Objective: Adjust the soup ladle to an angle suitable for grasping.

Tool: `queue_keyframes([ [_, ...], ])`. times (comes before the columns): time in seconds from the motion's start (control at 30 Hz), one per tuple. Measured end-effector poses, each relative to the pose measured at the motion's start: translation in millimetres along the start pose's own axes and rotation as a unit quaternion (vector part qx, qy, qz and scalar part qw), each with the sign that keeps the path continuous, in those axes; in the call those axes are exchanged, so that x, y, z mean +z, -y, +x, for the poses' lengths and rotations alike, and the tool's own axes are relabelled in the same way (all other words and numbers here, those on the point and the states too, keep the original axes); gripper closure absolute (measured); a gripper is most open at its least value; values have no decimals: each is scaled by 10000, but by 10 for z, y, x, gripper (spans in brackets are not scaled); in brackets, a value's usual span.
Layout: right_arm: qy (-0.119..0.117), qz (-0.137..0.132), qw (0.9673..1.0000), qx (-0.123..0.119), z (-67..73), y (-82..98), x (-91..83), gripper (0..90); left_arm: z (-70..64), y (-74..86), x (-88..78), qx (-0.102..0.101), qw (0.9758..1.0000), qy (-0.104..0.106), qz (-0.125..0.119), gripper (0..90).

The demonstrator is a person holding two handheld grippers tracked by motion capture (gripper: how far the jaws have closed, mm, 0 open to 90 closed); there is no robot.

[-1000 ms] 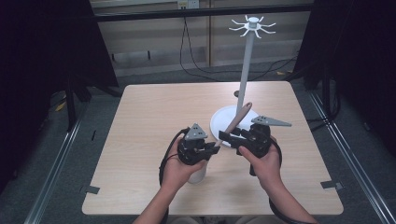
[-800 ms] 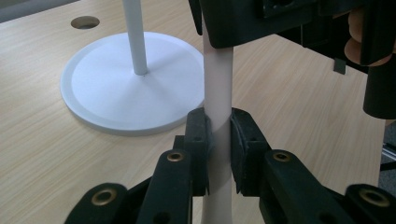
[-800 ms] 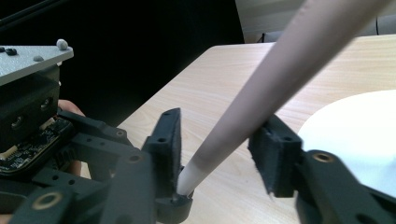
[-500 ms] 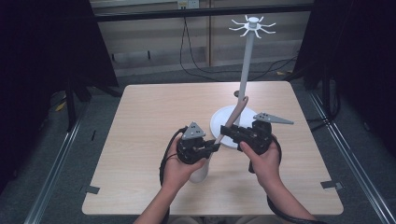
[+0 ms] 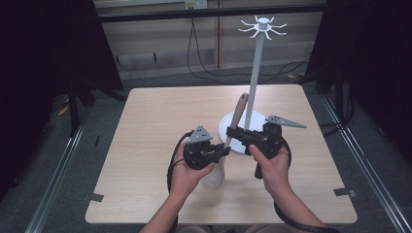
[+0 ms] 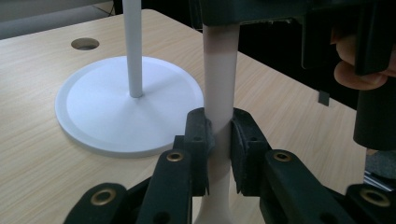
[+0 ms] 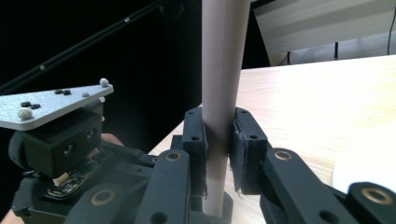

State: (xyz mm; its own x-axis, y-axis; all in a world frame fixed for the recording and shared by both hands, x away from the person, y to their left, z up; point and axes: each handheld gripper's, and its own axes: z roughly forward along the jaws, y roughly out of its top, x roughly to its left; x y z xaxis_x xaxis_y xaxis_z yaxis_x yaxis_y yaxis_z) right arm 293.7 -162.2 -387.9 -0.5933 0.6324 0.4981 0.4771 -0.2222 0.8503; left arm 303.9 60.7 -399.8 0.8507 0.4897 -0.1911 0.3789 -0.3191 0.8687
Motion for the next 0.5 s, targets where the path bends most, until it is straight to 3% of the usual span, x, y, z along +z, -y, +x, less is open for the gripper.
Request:
queue_keyframes([
  [0.5, -125, 31, 9993, -347, 21, -52, 2, 778, 57, -27, -36, -311, 9991, 179, -241, 734],
])
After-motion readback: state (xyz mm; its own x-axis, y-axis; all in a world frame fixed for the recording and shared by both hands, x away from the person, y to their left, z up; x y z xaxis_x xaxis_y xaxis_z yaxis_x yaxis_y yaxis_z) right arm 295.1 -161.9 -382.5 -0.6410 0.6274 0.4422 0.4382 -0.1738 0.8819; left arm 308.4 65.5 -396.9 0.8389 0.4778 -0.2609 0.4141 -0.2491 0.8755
